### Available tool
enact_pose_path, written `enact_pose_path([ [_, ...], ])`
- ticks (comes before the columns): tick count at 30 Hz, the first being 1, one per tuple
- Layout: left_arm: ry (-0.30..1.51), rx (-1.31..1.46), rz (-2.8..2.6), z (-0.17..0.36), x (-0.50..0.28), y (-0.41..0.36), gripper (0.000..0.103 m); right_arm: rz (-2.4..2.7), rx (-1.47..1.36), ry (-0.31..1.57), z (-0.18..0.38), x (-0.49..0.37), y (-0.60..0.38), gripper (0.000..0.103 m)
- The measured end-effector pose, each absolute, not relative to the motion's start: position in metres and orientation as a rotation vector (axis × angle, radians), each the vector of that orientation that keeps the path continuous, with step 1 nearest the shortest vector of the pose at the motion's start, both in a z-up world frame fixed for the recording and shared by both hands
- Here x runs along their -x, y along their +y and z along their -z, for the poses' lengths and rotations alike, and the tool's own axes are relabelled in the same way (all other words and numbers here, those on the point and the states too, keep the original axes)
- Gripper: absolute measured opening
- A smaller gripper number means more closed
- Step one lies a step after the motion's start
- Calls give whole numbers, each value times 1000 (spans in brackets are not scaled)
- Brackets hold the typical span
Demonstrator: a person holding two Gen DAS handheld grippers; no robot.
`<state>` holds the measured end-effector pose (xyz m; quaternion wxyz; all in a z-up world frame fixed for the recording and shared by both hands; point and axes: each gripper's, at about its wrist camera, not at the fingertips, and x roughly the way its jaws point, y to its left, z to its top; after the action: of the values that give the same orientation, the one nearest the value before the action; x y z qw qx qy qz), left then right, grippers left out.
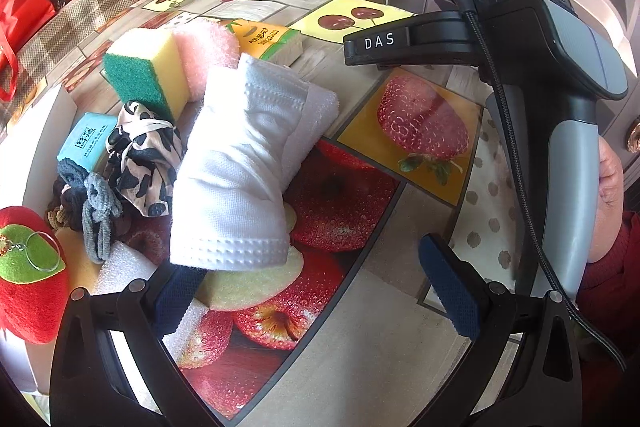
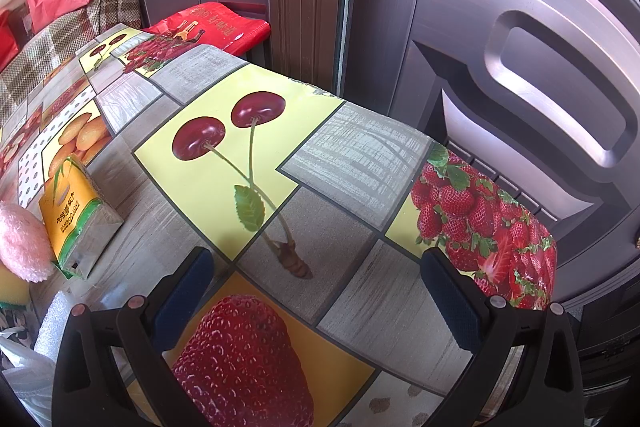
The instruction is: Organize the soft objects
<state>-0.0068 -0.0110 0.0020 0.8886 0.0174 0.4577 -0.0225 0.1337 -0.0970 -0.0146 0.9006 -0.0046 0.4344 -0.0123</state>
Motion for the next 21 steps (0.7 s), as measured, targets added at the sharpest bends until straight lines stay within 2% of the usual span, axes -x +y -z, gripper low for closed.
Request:
enact_pose_path([
  [21,948,-39,56,-2,2,-12,102,35,11,897,16,-134,-91,103],
])
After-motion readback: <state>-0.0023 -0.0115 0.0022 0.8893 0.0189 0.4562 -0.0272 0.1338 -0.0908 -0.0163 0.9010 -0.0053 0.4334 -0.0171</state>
